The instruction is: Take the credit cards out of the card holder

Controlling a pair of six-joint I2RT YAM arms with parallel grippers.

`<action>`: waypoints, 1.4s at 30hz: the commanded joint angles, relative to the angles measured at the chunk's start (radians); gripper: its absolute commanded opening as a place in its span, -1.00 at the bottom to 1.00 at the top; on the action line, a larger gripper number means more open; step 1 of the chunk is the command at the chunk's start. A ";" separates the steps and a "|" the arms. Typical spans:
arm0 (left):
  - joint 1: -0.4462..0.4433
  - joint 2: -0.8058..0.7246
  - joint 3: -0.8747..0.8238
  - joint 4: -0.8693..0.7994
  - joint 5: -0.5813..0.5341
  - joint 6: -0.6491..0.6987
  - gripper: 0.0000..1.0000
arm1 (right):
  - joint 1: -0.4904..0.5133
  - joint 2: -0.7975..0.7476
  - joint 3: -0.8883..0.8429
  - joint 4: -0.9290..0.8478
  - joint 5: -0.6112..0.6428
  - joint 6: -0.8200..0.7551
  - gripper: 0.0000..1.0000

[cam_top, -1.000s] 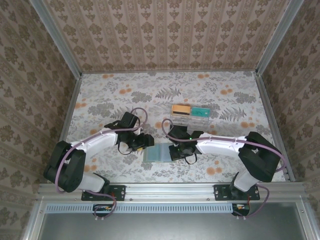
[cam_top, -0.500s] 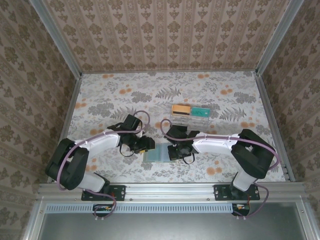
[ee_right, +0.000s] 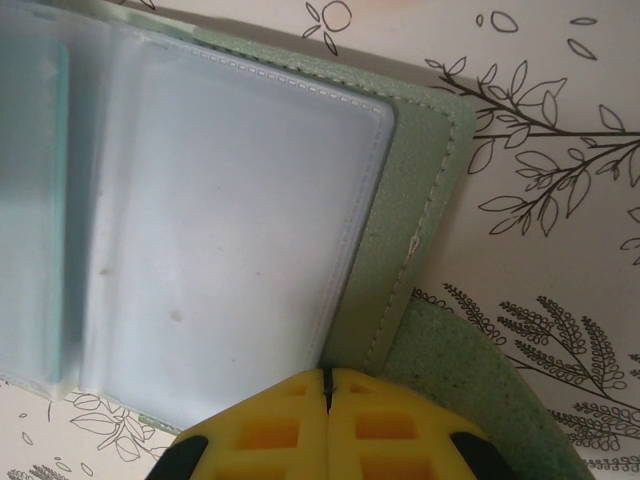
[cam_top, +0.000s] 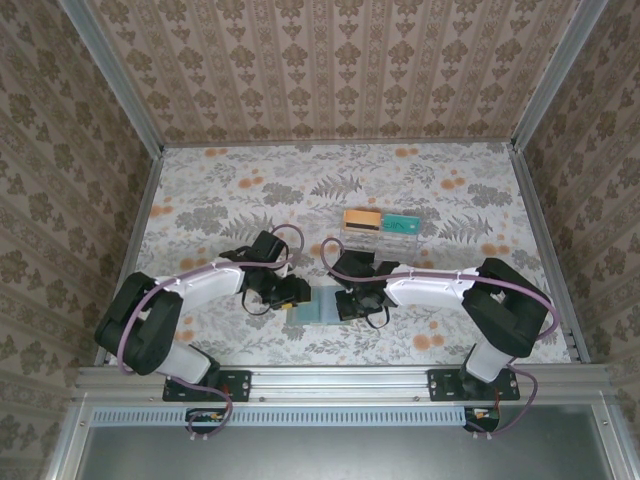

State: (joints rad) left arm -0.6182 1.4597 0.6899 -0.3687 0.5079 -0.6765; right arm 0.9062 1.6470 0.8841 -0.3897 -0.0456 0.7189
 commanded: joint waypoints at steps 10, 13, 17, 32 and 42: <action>-0.006 -0.021 0.009 -0.063 -0.050 0.004 -0.11 | 0.012 0.028 -0.002 0.026 -0.005 0.029 -0.91; -0.007 -0.050 0.007 -0.056 -0.051 0.002 -0.11 | 0.013 0.030 0.000 0.025 -0.005 0.028 -0.91; -0.006 -0.071 0.000 -0.052 -0.052 0.000 -0.10 | 0.013 0.034 0.001 0.026 -0.007 0.028 -0.90; -0.008 0.016 -0.001 -0.045 -0.036 0.002 -0.12 | 0.015 0.039 0.000 0.029 -0.015 0.028 -0.90; -0.015 0.013 0.001 0.014 0.034 0.004 0.11 | 0.020 0.059 0.016 0.032 -0.028 0.024 -0.90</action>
State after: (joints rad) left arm -0.6224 1.4578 0.6895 -0.3645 0.5171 -0.6773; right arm 0.9127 1.6581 0.8871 -0.3683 -0.0475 0.7372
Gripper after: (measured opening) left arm 0.548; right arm 0.064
